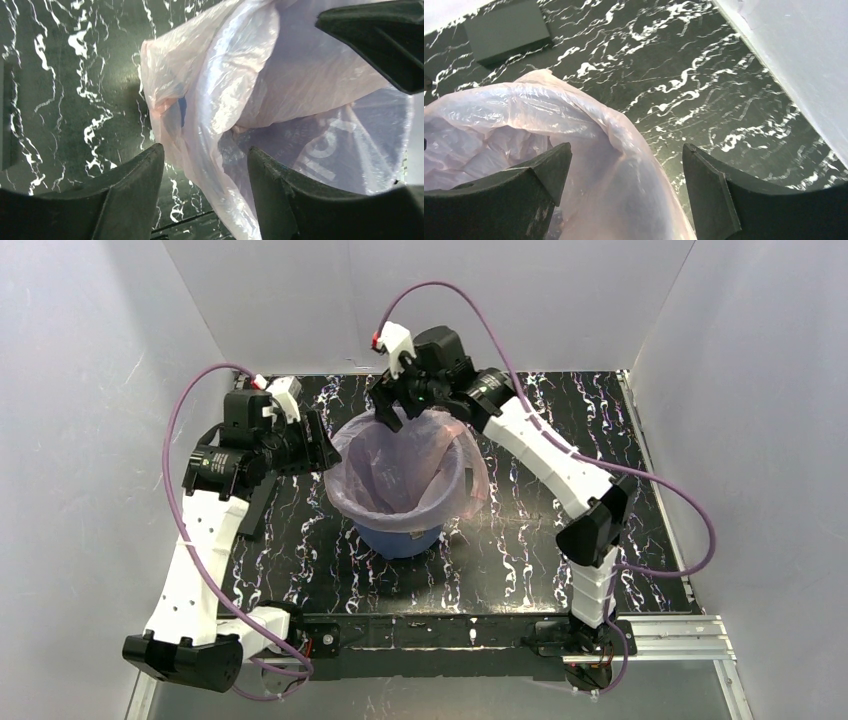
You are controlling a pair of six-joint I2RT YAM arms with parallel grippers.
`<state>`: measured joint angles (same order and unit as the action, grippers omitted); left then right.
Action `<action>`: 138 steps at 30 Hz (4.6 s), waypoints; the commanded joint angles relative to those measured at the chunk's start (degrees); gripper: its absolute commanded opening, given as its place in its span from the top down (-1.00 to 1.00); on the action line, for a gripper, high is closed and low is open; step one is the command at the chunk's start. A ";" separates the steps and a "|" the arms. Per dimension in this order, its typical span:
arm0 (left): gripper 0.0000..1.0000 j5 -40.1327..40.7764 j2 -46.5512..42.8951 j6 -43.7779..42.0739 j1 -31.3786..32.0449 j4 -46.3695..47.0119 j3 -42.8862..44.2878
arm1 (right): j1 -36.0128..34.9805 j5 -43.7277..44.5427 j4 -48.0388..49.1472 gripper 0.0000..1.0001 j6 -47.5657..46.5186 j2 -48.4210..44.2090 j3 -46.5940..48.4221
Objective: Put the trash bags into the trash bin
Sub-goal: Adjust the trash bag in the trash bin.
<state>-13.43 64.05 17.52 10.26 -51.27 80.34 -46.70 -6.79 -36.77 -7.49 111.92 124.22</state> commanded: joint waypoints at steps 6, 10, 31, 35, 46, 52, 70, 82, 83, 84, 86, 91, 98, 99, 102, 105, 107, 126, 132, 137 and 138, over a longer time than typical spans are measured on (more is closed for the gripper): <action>-0.33 -9.65 2.41 -9.25 0.13 2.54 9.91 | 1.08 22.03 5.85 -0.81 10.51 -22.74 -17.37; -0.31 -11.03 6.75 -14.63 3.37 5.33 14.06 | 1.08 24.81 6.99 -0.77 21.25 -32.60 -30.62; -0.64 -1.28 30.73 -36.94 23.11 3.41 32.35 | 0.99 14.90 -0.80 -0.33 31.35 -35.41 -37.71; -0.66 2.89 31.91 -36.08 23.22 3.63 31.60 | 0.99 16.24 0.01 -0.17 31.67 -35.30 -38.52; -0.31 12.63 36.55 -29.74 22.27 3.08 31.62 | 0.94 14.89 -0.03 0.03 32.03 -35.00 -39.34; 0.01 16.59 34.76 -25.59 20.40 4.29 28.86 | 0.99 15.58 -0.42 0.11 32.58 -36.66 -41.38; 0.18 15.23 29.73 -19.97 19.18 5.06 23.54 | 0.99 16.60 -0.98 -0.37 30.41 -37.14 -35.35; 0.11 13.44 29.46 -19.18 19.18 3.68 24.16 | 1.70 22.04 -4.13 -0.31 19.97 -21.81 -21.62; 0.11 13.44 29.35 -19.19 19.20 3.58 24.08 | 1.79 22.60 -3.65 -0.28 19.31 -21.49 -21.75; 0.11 13.51 29.32 -19.25 19.21 3.49 24.05 | 1.93 23.58 -3.24 -0.25 18.48 -21.24 -21.90; 0.11 13.43 29.20 -19.28 19.19 3.35 23.99 | 2.24 24.92 -3.44 -0.16 17.09 -19.77 -21.14; 0.17 13.56 28.96 -19.50 19.18 3.20 23.96 | 2.40 25.85 -4.70 0.03 14.49 -17.73 -19.47; 0.28 17.98 29.40 -18.00 19.14 2.31 24.34 | 2.41 33.32 -8.36 0.18 15.14 -20.37 -20.80; 0.30 19.00 29.57 -17.94 19.10 2.01 24.38 | 2.44 33.72 -8.99 0.18 15.58 -21.27 -21.43; 0.34 19.82 30.07 -16.02 18.71 1.17 24.66 | 2.40 34.30 -9.42 0.21 16.65 -24.19 -25.11; 0.35 20.04 30.33 -15.52 18.57 1.09 24.20 | 2.40 34.41 -9.90 0.19 18.30 -26.85 -28.99; 0.35 20.16 30.41 -15.25 18.53 1.08 24.02 | 2.40 31.61 -10.63 0.18 20.05 -28.68 -29.67; 0.14 13.43 29.39 -17.25 18.57 1.86 24.59 | 3.29 18.36 -6.83 -0.35 15.83 -25.70 -21.54; 0.15 13.43 29.04 -16.91 18.57 1.67 24.41 | 4.99 20.60 -7.62 -0.35 12.36 -17.10 -17.93; 0.24 16.22 28.98 -16.49 18.57 1.32 24.09 | 5.56 24.20 -7.29 -0.20 13.48 -18.18 -19.50; 0.25 17.24 29.21 -16.35 18.50 0.98 24.08 | 5.56 24.78 -7.11 -0.18 13.89 -19.52 -20.18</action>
<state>1.15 96.01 0.91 29.04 -48.47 104.49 -41.56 14.46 -45.01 6.83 96.92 104.18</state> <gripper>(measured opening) 0.389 0.611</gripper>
